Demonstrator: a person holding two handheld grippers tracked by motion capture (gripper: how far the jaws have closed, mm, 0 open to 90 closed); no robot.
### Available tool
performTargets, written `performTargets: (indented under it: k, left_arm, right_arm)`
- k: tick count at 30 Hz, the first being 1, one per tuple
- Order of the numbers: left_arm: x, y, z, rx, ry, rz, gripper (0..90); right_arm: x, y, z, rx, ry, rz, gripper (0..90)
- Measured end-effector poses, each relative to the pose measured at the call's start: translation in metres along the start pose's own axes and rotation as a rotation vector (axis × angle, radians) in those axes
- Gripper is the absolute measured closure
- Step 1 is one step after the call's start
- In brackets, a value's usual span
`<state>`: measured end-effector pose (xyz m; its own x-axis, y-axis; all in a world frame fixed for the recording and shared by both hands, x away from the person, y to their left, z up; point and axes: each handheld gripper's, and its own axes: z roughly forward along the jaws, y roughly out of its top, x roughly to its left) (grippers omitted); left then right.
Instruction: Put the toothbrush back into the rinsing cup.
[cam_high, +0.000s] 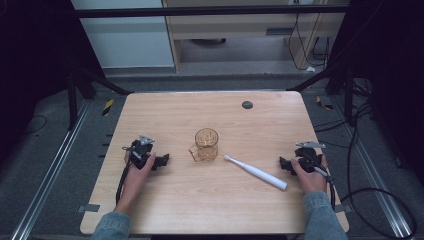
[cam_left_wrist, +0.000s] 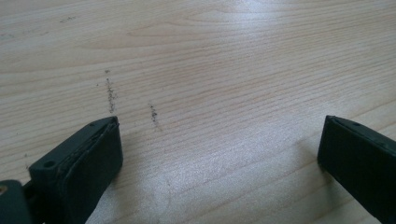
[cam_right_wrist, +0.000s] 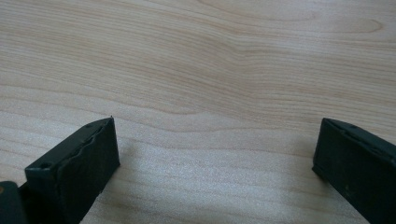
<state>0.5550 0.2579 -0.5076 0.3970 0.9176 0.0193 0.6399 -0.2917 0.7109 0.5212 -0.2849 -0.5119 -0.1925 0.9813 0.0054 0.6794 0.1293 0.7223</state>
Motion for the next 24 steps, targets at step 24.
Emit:
performTargets:
  k: [24]
  left_arm:
    - [0.000,0.000,0.000,-0.001,-0.002,0.000,0.0]
  right_arm:
    - [0.027,0.021,-0.058,-0.058,0.114,-0.163,17.0]
